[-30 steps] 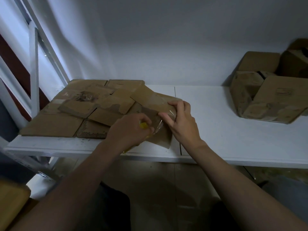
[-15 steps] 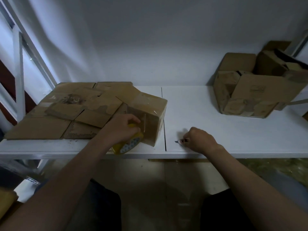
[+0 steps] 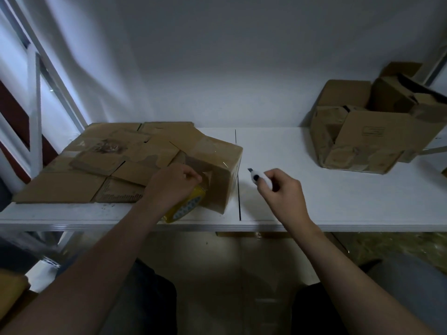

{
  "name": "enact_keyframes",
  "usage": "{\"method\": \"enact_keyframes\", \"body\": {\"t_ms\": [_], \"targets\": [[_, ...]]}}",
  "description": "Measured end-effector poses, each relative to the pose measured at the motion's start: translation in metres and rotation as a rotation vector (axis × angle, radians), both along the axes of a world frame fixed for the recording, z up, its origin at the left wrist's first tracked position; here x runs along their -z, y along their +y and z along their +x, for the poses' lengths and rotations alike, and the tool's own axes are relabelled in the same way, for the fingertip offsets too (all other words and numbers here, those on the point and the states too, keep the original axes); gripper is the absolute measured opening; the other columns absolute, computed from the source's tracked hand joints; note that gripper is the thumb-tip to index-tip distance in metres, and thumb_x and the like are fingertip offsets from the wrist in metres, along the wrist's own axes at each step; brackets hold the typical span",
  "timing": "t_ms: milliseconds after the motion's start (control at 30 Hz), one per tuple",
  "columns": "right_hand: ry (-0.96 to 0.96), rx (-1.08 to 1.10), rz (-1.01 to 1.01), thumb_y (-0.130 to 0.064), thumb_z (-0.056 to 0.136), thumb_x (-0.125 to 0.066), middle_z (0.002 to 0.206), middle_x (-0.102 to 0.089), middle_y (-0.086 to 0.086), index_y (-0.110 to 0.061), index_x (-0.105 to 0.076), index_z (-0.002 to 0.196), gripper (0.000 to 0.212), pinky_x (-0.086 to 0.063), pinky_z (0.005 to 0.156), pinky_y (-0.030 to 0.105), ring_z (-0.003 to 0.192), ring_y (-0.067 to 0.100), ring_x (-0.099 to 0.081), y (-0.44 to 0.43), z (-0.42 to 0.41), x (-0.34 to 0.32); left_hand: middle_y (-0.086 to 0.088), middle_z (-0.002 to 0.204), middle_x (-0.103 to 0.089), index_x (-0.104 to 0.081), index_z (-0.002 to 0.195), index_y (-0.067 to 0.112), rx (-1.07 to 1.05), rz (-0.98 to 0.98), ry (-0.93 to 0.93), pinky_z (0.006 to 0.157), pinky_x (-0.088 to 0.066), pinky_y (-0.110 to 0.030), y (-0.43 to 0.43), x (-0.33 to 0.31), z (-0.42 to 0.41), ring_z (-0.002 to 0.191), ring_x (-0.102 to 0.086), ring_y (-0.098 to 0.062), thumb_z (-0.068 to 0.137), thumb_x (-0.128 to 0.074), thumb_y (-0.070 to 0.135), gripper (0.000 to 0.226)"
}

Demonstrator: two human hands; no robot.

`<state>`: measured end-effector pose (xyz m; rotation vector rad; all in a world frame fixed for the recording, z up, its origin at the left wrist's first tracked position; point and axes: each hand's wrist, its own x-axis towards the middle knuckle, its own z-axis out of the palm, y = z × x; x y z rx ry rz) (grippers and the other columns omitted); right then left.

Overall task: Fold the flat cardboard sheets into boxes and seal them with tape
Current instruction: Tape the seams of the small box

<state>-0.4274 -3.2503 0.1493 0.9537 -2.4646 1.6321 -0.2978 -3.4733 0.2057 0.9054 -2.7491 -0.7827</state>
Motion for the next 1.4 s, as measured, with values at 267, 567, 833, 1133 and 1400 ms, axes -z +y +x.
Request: {"method": "enact_keyframes", "body": {"t_ms": [267,567,833,1133,1400], "targets": [[0.351,-0.218,0.155,-0.033,0.087,-0.076,0.066,-0.06,-0.003,-0.017,-0.064,0.077,0.022,-0.048,0.056,0.03,0.057,0.009,-0.054,-0.055,0.031,-0.038,0.005,0.116,-0.065,-0.073,0.113,0.032,0.005,-0.083,-0.023,0.08,-0.045,-0.032,0.0,-0.006,0.0,0.087,-0.051,-0.01,0.096,-0.057,0.055,0.032],[0.393,-0.125,0.306,-0.036,0.088,-0.072,0.057,-0.049,-0.01,-0.026,-0.053,0.066,0.031,-0.028,0.052,0.021,0.052,0.008,-0.045,-0.073,0.029,-0.043,0.013,0.097,-0.058,-0.075,0.108,0.035,0.024,-0.085,-0.004,0.076,-0.041,-0.03,0.0,-0.01,0.006,0.075,-0.047,0.0,0.096,-0.058,0.054,0.029],[0.41,-0.163,0.49,-0.034,0.087,-0.07,0.062,-0.061,0.002,-0.019,-0.061,0.066,0.027,-0.035,0.051,0.027,0.056,0.016,-0.054,-0.081,0.026,-0.054,0.008,0.117,-0.068,-0.075,0.105,0.038,0.026,-0.056,-0.01,0.079,-0.042,-0.031,0.001,-0.013,0.005,0.089,-0.05,-0.008,0.098,-0.057,0.048,0.022],[0.307,-0.19,0.402,-0.029,0.082,-0.074,0.061,-0.05,-0.011,-0.024,-0.054,0.061,0.03,-0.049,0.072,0.029,0.073,0.01,-0.062,-0.066,0.025,-0.046,0.006,0.125,-0.066,-0.075,0.109,0.033,0.015,-0.014,-0.012,0.083,-0.04,-0.032,-0.005,-0.011,0.005,0.095,-0.049,-0.008,0.096,-0.059,0.051,0.027],[0.311,-0.202,0.289,-0.024,0.081,-0.075,0.061,-0.048,-0.009,-0.03,-0.046,0.062,0.036,-0.041,0.061,0.023,0.055,0.005,-0.049,-0.059,0.026,-0.04,0.003,0.13,-0.064,-0.073,0.114,0.031,0.016,0.015,-0.024,0.085,-0.04,-0.032,-0.006,-0.01,0.006,0.099,-0.05,-0.011,0.097,-0.058,0.051,0.031]]}}
